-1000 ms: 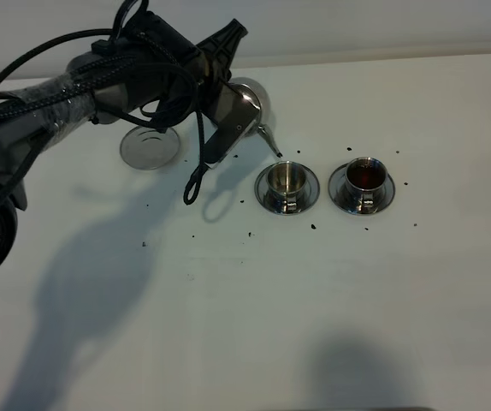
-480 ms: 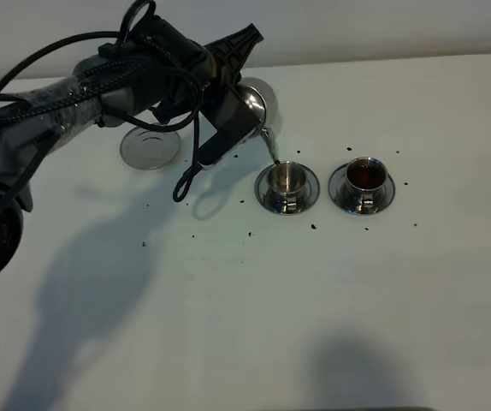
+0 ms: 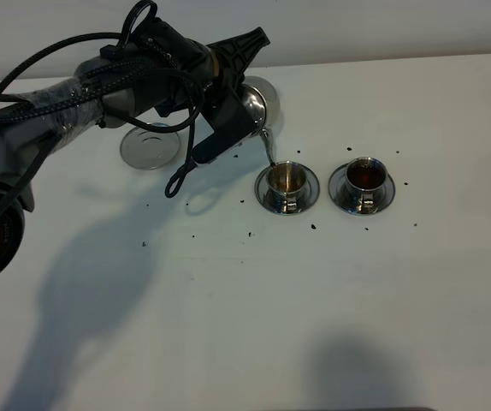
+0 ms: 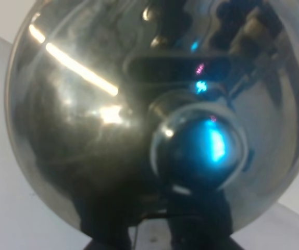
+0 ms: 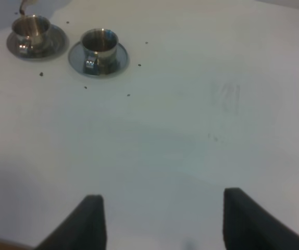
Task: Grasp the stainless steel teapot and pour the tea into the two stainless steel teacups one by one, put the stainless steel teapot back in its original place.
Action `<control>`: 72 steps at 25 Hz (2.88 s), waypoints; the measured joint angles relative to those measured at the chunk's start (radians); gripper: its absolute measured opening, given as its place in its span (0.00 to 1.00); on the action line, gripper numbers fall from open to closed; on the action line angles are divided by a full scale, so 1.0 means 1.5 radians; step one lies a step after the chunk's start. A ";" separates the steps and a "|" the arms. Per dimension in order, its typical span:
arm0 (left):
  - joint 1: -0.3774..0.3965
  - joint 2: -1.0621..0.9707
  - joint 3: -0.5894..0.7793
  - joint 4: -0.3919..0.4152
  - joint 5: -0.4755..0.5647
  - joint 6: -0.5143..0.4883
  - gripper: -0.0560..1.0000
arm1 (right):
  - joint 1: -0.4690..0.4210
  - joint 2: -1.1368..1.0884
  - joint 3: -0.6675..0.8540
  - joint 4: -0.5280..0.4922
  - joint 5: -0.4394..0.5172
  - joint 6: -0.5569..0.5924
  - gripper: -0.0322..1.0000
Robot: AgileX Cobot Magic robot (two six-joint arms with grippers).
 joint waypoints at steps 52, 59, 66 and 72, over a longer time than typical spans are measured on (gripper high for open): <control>-0.013 0.001 0.000 -0.001 -0.075 0.090 0.26 | 0.000 0.000 0.000 0.000 0.000 0.000 0.50; -0.019 0.001 0.000 -0.002 -0.085 0.090 0.26 | 0.000 0.000 0.000 0.000 0.000 0.000 0.50; -0.024 0.001 0.000 -0.002 -0.087 0.091 0.26 | 0.000 0.000 0.000 0.000 0.000 0.000 0.50; -0.024 0.001 0.000 -0.002 -0.068 0.091 0.26 | 0.000 0.000 0.000 0.000 0.000 0.001 0.50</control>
